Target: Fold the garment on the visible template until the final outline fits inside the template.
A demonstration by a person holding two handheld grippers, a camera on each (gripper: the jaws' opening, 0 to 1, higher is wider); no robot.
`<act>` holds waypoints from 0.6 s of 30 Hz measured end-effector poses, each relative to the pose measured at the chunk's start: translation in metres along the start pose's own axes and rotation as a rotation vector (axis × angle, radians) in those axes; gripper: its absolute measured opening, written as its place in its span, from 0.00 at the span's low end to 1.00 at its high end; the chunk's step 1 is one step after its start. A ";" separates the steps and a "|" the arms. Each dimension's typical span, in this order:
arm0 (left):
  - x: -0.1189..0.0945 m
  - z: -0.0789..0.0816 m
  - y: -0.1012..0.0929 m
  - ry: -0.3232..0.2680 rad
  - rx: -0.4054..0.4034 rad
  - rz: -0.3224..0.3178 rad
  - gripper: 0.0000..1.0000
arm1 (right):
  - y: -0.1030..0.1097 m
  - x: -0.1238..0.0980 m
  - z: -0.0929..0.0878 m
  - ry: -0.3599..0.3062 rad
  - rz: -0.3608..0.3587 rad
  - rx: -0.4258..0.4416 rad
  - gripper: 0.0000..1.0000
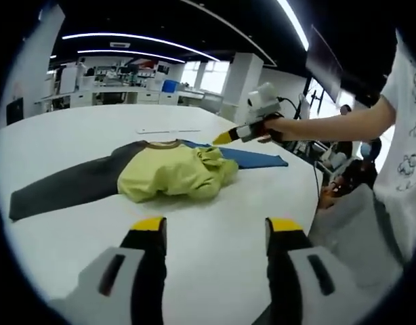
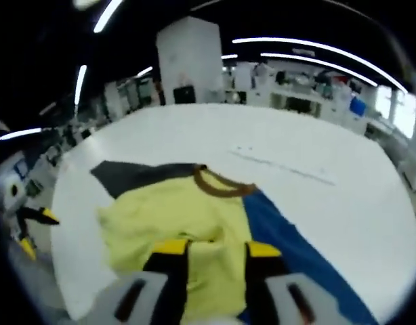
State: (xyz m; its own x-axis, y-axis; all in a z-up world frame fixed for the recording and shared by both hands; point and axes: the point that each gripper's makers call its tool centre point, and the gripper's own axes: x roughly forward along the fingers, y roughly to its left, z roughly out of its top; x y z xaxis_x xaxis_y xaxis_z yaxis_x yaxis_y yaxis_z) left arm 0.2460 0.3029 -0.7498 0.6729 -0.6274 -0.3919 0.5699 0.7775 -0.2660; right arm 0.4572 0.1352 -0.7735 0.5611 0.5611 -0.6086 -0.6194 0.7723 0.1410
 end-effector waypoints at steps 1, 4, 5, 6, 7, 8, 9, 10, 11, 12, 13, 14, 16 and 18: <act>0.000 0.000 0.000 0.000 -0.001 -0.003 0.56 | 0.001 0.000 0.000 -0.007 0.007 0.014 0.36; 0.001 -0.001 -0.001 0.001 0.001 -0.007 0.56 | 0.012 -0.004 -0.001 -0.018 0.018 0.056 0.40; 0.001 0.000 -0.001 0.001 0.002 -0.008 0.56 | 0.013 -0.003 -0.002 -0.021 0.017 0.060 0.40; 0.001 0.000 -0.002 0.001 0.001 -0.009 0.56 | 0.016 -0.003 -0.002 -0.021 0.023 0.067 0.40; 0.001 0.000 -0.002 0.000 0.001 -0.011 0.56 | 0.020 -0.002 -0.004 -0.021 0.030 0.083 0.40; 0.001 0.000 -0.002 0.000 0.001 -0.011 0.56 | 0.025 -0.004 -0.005 -0.021 0.034 0.091 0.41; 0.001 0.000 -0.002 0.000 0.001 -0.011 0.56 | 0.033 -0.004 -0.005 -0.035 0.060 0.128 0.41; 0.001 -0.001 -0.002 0.001 0.001 -0.012 0.56 | 0.035 -0.003 -0.005 -0.034 0.069 0.165 0.42; 0.001 -0.001 -0.002 0.000 0.001 -0.013 0.56 | 0.035 -0.001 -0.009 -0.023 0.062 0.194 0.42; 0.001 -0.001 -0.003 0.000 0.000 -0.014 0.56 | 0.035 0.001 -0.011 -0.023 0.064 0.187 0.41; 0.002 -0.001 -0.003 0.000 -0.001 -0.014 0.56 | 0.035 0.003 -0.013 -0.021 0.061 0.184 0.38; 0.002 -0.002 -0.003 0.000 -0.003 -0.015 0.56 | 0.037 0.004 -0.018 -0.004 0.057 0.200 0.36; 0.002 -0.003 -0.004 0.001 -0.005 -0.017 0.55 | 0.043 0.006 -0.021 0.005 0.072 0.240 0.32; 0.001 -0.004 -0.004 0.001 -0.006 -0.017 0.55 | 0.047 0.009 -0.026 0.020 0.085 0.256 0.28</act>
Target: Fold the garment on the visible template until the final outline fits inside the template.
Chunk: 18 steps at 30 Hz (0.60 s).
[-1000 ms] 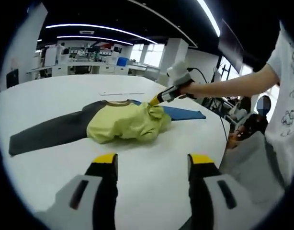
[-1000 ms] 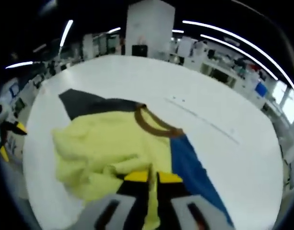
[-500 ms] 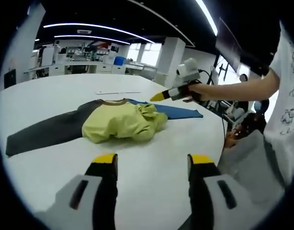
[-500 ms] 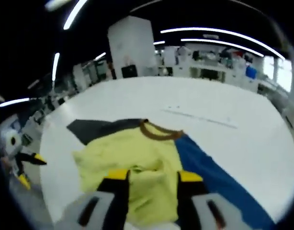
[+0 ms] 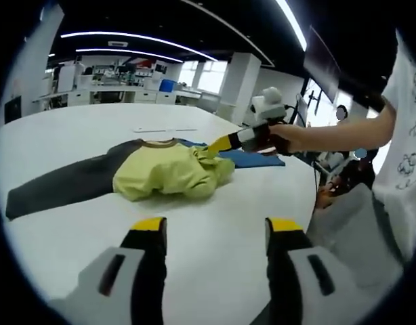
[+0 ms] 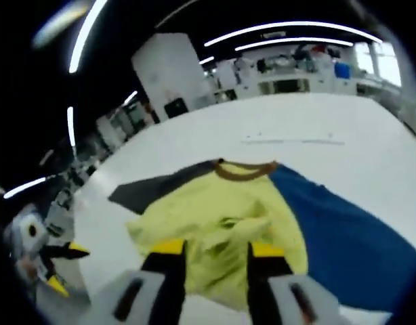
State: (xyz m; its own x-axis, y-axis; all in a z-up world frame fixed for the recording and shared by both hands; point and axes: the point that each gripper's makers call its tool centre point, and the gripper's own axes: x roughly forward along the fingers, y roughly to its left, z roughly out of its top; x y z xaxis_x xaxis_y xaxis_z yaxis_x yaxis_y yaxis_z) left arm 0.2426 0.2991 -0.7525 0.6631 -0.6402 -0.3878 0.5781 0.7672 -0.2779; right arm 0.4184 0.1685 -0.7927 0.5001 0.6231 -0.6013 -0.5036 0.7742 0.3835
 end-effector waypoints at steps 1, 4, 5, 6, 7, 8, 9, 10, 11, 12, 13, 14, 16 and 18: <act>-0.001 0.000 0.000 -0.001 -0.004 0.000 0.55 | 0.000 0.001 -0.002 0.004 -0.002 0.002 0.26; -0.002 -0.002 0.000 0.000 -0.008 0.003 0.55 | -0.005 0.003 -0.003 0.000 -0.012 0.021 0.20; -0.003 -0.002 0.000 -0.001 -0.007 0.004 0.55 | -0.004 0.002 -0.002 -0.005 -0.008 0.053 0.19; -0.003 -0.002 0.000 -0.001 -0.007 0.005 0.55 | -0.006 0.003 -0.001 -0.009 -0.011 0.055 0.18; -0.004 -0.002 0.000 -0.001 -0.008 0.005 0.55 | -0.007 0.003 0.000 -0.012 -0.012 0.058 0.17; -0.004 -0.002 0.000 -0.001 -0.008 0.006 0.55 | -0.005 0.003 0.001 -0.013 -0.011 0.064 0.16; -0.004 -0.002 0.000 -0.001 -0.009 0.008 0.55 | -0.005 0.003 0.001 -0.013 -0.012 0.065 0.12; -0.004 -0.003 0.000 0.000 -0.011 0.009 0.55 | -0.005 0.003 0.000 -0.011 -0.011 0.065 0.08; -0.004 -0.003 0.000 -0.001 -0.011 0.009 0.55 | -0.004 0.001 -0.001 -0.009 -0.010 0.071 0.03; -0.004 -0.003 0.000 -0.001 -0.011 0.009 0.55 | -0.004 0.000 -0.002 -0.007 -0.014 0.069 0.00; -0.004 -0.003 0.000 -0.001 -0.011 0.009 0.55 | -0.004 -0.002 -0.002 -0.007 -0.020 0.068 0.00; -0.004 -0.003 0.000 -0.001 -0.010 0.008 0.55 | -0.005 -0.001 -0.003 -0.006 -0.017 0.065 0.00; -0.004 -0.003 0.001 -0.002 -0.010 0.007 0.55 | -0.006 -0.004 -0.004 -0.002 0.001 0.079 0.00; -0.003 -0.003 0.001 -0.001 -0.010 0.006 0.55 | -0.010 -0.011 -0.001 -0.012 -0.008 0.067 0.00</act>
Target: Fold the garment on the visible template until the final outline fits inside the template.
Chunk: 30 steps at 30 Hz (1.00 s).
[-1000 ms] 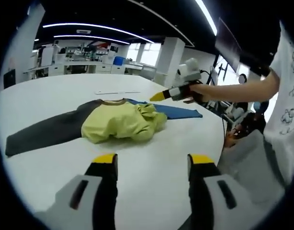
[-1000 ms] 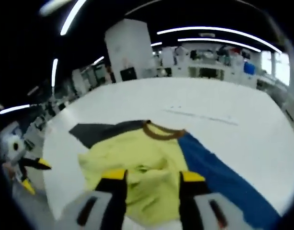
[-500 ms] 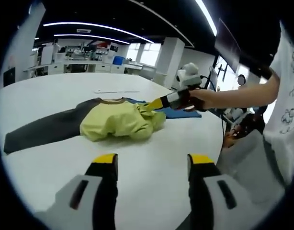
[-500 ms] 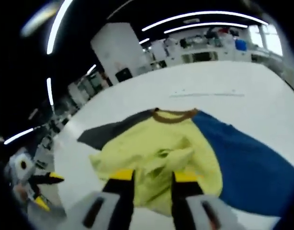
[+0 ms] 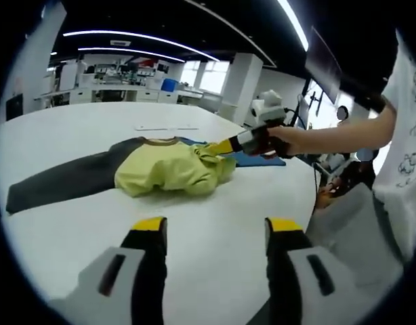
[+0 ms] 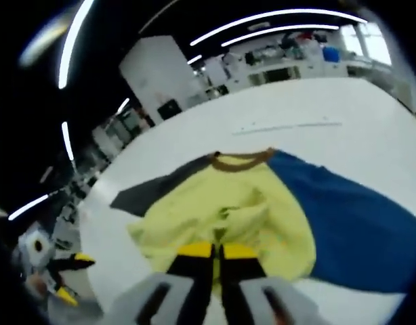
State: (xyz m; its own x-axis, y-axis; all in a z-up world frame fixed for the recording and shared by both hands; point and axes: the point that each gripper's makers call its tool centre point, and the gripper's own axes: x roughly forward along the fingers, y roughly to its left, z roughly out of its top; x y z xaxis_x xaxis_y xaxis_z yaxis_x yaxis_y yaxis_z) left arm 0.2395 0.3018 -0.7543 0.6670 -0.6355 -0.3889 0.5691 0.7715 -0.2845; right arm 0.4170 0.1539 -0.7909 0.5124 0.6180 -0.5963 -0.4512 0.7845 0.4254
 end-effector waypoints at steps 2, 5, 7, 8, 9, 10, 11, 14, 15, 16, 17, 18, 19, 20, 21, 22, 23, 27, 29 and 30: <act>0.001 0.000 0.000 0.003 0.000 -0.002 0.55 | 0.005 -0.010 0.005 -0.017 0.012 0.015 0.00; 0.007 -0.002 -0.002 0.013 0.003 -0.013 0.54 | 0.004 -0.024 0.006 -0.034 0.011 0.002 0.00; 0.009 -0.002 -0.002 0.018 0.003 -0.020 0.54 | 0.006 -0.037 0.004 -0.041 0.010 -0.004 0.00; 0.010 -0.002 -0.002 0.021 0.005 -0.024 0.54 | 0.008 -0.040 0.003 -0.043 0.011 -0.007 0.00; 0.012 -0.002 -0.005 0.029 0.008 -0.033 0.53 | 0.010 -0.050 0.000 -0.048 0.012 -0.009 0.00; 0.014 -0.002 -0.008 0.036 0.017 -0.044 0.53 | 0.005 -0.051 0.000 -0.048 0.011 -0.013 0.00; 0.015 -0.002 -0.008 0.040 0.020 -0.050 0.53 | 0.003 -0.054 -0.001 -0.049 0.006 -0.017 0.00; 0.018 0.000 -0.008 0.050 0.030 -0.064 0.53 | 0.004 -0.066 -0.009 -0.043 0.001 -0.031 0.00; 0.020 0.003 -0.010 0.050 0.035 -0.070 0.53 | 0.004 -0.071 -0.012 -0.045 0.000 -0.035 0.00; 0.021 0.004 -0.011 0.052 0.040 -0.074 0.52 | 0.002 -0.073 -0.013 -0.045 -0.001 -0.035 0.00; 0.023 0.005 -0.011 0.056 0.046 -0.079 0.52 | 0.001 -0.077 -0.015 -0.046 -0.003 -0.034 0.00; 0.025 0.006 -0.010 0.059 0.048 -0.080 0.51 | 0.000 -0.079 -0.017 -0.045 -0.003 -0.034 0.00; 0.027 0.005 -0.006 0.064 0.048 -0.083 0.51 | -0.001 -0.082 -0.018 -0.049 -0.006 -0.031 0.00; 0.029 0.004 -0.005 0.069 0.047 -0.084 0.50 | 0.002 -0.088 -0.024 -0.050 -0.006 -0.029 0.00; 0.031 0.003 -0.003 0.075 0.047 -0.085 0.50 | 0.002 -0.090 -0.026 -0.050 -0.006 -0.025 0.00; 0.034 0.002 -0.002 0.083 0.047 -0.084 0.49 | 0.000 -0.090 -0.024 -0.054 -0.007 -0.016 0.00; 0.038 0.000 0.002 0.094 0.050 -0.083 0.48 | 0.000 -0.091 -0.025 -0.055 -0.007 -0.011 0.00; 0.055 -0.003 0.009 0.126 0.045 -0.064 0.44 | 0.000 -0.097 -0.031 -0.054 -0.011 -0.007 0.00; 0.063 -0.004 0.013 0.136 0.033 -0.058 0.44 | -0.002 -0.098 -0.032 -0.055 -0.011 0.001 0.00; 0.070 -0.005 0.016 0.136 0.030 -0.057 0.44 | 0.000 -0.099 -0.034 -0.054 -0.010 0.006 0.00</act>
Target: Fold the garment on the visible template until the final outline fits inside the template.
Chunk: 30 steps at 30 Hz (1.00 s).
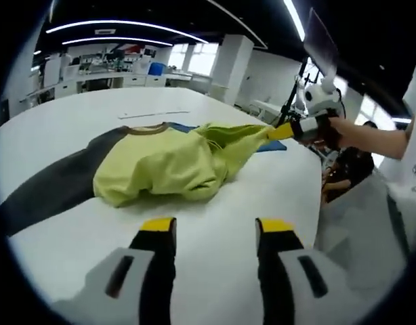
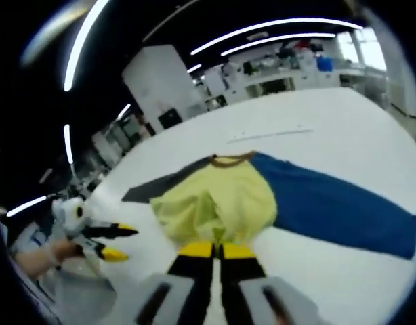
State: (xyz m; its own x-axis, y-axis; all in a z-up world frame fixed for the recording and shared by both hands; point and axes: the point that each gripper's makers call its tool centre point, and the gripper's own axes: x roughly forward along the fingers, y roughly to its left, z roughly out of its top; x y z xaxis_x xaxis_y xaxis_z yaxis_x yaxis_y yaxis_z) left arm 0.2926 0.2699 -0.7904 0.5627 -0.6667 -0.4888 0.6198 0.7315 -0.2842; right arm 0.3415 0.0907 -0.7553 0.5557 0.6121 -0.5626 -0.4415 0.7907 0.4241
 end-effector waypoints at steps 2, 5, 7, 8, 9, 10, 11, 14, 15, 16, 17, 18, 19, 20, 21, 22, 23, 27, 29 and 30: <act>0.011 -0.002 0.009 0.019 -0.013 0.019 0.42 | 0.002 -0.001 -0.003 0.002 0.003 0.003 0.00; 0.024 -0.005 0.022 0.039 -0.024 0.042 0.41 | 0.003 -0.001 -0.005 0.004 0.006 0.007 0.00; 0.028 -0.008 0.029 0.058 -0.020 0.053 0.41 | 0.004 -0.001 -0.006 0.004 0.009 0.011 0.00; 0.030 -0.007 0.033 0.058 -0.012 0.054 0.41 | 0.004 -0.001 -0.006 0.005 0.011 0.013 0.00; 0.032 -0.008 0.034 0.059 -0.006 0.051 0.40 | 0.004 -0.001 -0.007 0.006 0.011 0.014 0.00; 0.034 -0.009 0.036 0.070 0.011 0.048 0.39 | 0.004 -0.001 -0.007 0.005 0.011 0.014 0.00; 0.036 -0.009 0.036 0.075 0.025 0.045 0.39 | 0.003 -0.001 -0.007 0.003 0.011 0.017 0.00; 0.039 -0.004 0.033 0.072 0.050 0.039 0.39 | 0.004 -0.002 -0.006 0.001 0.014 0.025 0.00; 0.038 0.001 0.033 0.059 0.050 0.035 0.39 | 0.003 -0.002 -0.006 0.003 0.011 0.021 0.00; 0.038 0.003 0.032 0.050 0.045 0.030 0.38 | 0.003 -0.002 -0.006 0.003 0.009 0.019 0.00; 0.038 0.008 0.029 0.037 0.039 0.026 0.38 | 0.002 -0.001 -0.007 0.004 0.008 0.019 0.00; 0.038 0.009 0.029 0.031 0.036 0.028 0.37 | 0.002 -0.001 -0.007 0.005 0.009 0.024 0.00; 0.039 0.008 0.031 0.025 0.034 0.031 0.37 | 0.002 -0.001 -0.008 0.005 0.010 0.027 0.00; 0.039 0.011 0.032 0.016 0.033 0.040 0.36 | 0.002 -0.001 -0.008 0.005 0.010 0.026 0.00; 0.038 0.014 0.032 0.005 0.034 0.047 0.33 | 0.003 0.000 -0.008 0.005 0.008 0.024 0.00; 0.037 0.016 0.032 -0.007 0.032 0.049 0.29 | 0.002 0.000 -0.008 0.005 0.007 0.023 0.00; 0.037 0.020 0.032 -0.023 0.022 0.041 0.24 | 0.002 0.000 -0.009 0.004 0.007 0.023 0.00; 0.040 0.030 0.034 -0.045 0.027 0.036 0.03 | 0.004 0.001 -0.009 0.005 0.011 0.027 0.00; 0.042 0.033 0.038 -0.043 0.019 0.036 0.00 | 0.004 0.001 -0.009 0.003 0.013 0.031 0.00; 0.044 0.033 0.043 -0.034 0.016 0.048 0.00 | 0.004 0.001 -0.009 0.002 0.013 0.034 0.00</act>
State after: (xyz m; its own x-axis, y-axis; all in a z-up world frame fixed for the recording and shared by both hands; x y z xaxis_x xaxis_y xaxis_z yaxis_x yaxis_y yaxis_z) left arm 0.3620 0.2675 -0.7975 0.6098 -0.6356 -0.4735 0.6004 0.7604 -0.2475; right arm 0.3344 0.0945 -0.7606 0.5483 0.6226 -0.5583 -0.4248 0.7824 0.4554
